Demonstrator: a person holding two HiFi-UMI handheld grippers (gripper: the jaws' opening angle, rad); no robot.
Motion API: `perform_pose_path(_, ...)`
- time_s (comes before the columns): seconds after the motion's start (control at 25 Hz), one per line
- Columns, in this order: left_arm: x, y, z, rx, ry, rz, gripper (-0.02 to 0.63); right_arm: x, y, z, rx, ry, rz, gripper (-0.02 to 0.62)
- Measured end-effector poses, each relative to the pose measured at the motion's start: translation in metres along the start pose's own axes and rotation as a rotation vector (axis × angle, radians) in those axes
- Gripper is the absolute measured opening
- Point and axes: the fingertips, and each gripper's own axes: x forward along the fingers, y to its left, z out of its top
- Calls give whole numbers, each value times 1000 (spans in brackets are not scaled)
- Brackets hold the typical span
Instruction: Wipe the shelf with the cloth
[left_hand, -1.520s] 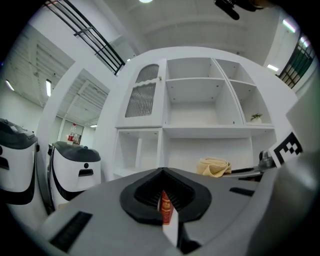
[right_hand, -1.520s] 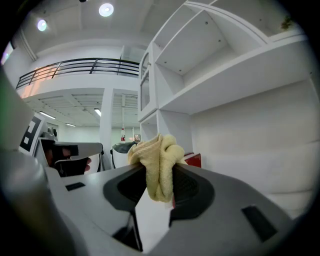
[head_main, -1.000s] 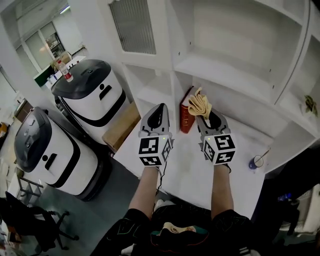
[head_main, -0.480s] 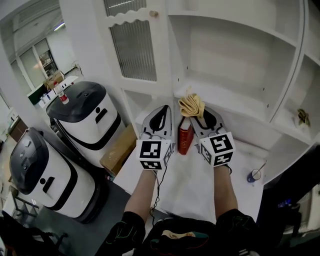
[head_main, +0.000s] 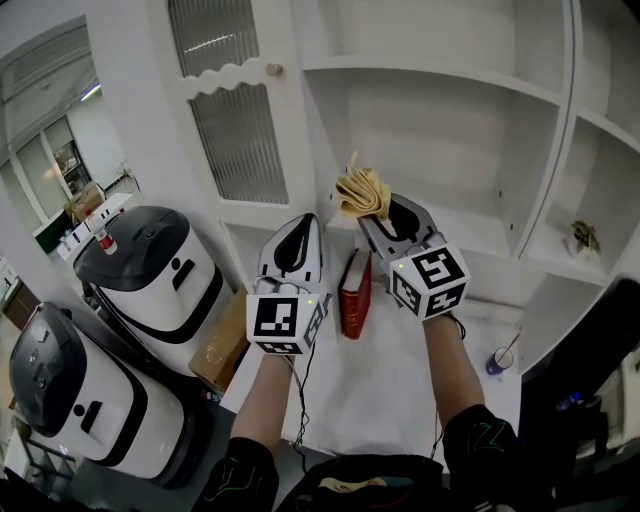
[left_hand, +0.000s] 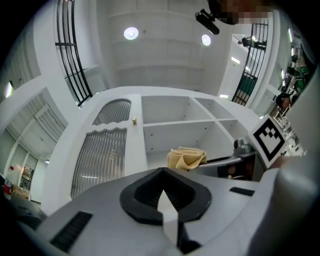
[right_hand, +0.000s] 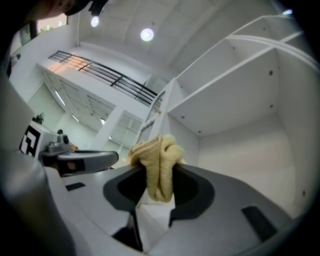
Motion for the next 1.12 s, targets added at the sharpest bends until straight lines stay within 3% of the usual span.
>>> perform_pose_path(0.32,22,7,30,50,-47,-34,-4,52,-31,42,-217,35,-54,130)
perform_pose_path(0.6,23,19,47,49,-108,-6,-3,99,-66,47,-256,109,-136,130)
perform_pose_path(0.88,23,27,50,57,-97,-7,-4,132,-86,65,-227,101,-188,130)
perform_pose_path(1.12,17,32,51,55,-89,-2,-3,155,-96,80,-85,93,-223,130)
